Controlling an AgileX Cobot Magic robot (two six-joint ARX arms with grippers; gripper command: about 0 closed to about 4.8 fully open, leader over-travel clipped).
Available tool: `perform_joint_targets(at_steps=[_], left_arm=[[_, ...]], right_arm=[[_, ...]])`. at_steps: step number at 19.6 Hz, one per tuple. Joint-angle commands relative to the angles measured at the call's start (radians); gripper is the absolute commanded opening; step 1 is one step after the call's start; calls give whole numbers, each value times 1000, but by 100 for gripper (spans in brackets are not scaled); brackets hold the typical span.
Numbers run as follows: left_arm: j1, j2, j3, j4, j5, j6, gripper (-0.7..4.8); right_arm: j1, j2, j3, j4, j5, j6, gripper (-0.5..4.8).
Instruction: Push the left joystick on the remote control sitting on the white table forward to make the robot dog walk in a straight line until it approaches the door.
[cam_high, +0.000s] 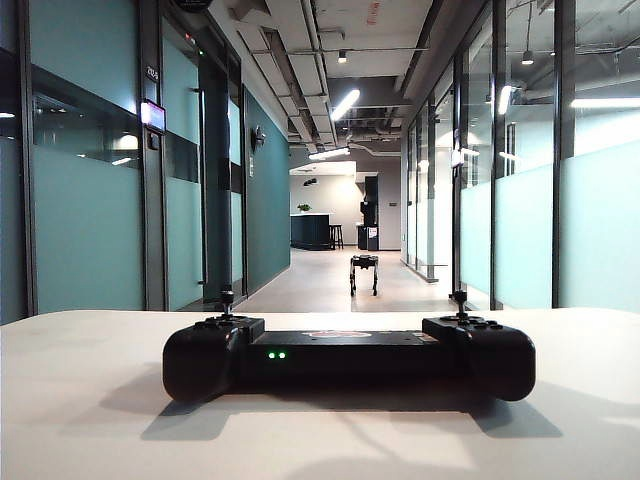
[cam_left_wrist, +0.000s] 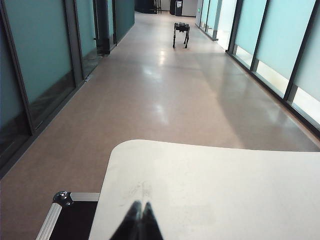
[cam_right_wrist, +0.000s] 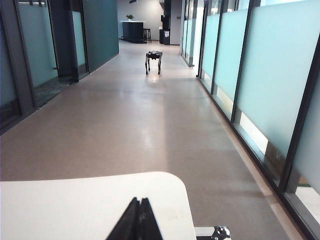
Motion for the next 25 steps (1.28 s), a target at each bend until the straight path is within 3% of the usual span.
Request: perform_joint_targets(at_steps=[1, 9, 12, 25], left_arm=[[1, 0, 3, 11, 3, 4, -5], [1, 0, 3, 11, 3, 4, -5], [1, 0, 3, 11, 3, 4, -5], [1, 0, 3, 11, 3, 4, -5]], right_arm=[[0, -10, -6, 27, -2, -3, -1], [0, -10, -6, -56, -2, 0, -1], [0, -10, -6, -50, -2, 77, -1], [0, -10, -6, -61, -2, 41, 0]])
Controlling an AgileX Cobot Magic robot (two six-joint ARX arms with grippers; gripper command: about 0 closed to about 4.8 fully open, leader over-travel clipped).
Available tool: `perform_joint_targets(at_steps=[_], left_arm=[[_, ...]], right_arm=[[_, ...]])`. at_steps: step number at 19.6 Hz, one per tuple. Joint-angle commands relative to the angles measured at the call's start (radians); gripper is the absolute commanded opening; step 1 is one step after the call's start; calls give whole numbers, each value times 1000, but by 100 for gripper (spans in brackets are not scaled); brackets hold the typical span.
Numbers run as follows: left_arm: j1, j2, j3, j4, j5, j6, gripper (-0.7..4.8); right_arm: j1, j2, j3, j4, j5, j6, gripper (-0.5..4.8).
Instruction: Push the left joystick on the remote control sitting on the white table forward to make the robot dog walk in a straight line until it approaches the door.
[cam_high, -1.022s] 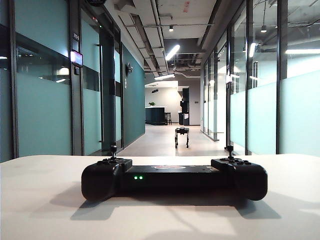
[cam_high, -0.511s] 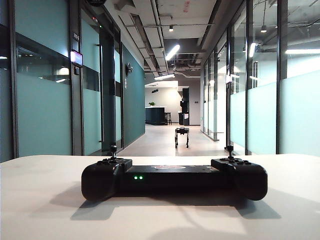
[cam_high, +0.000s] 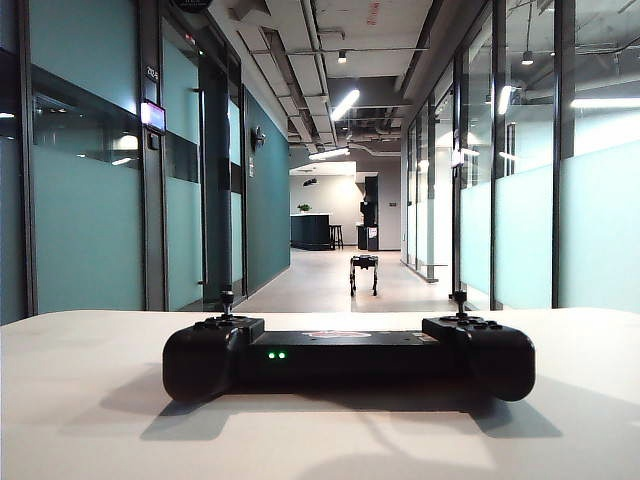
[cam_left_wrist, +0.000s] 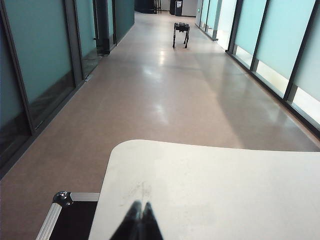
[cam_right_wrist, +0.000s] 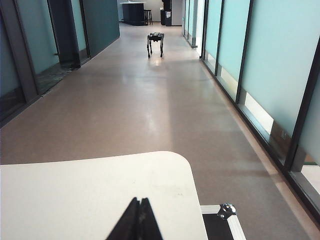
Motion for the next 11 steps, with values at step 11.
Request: perform_joint_targets(at_steps=[11], left_arm=[[1, 0, 3, 12, 3, 4, -5]], right_arm=[[-1, -3, -5, 16, 5, -3, 0]])
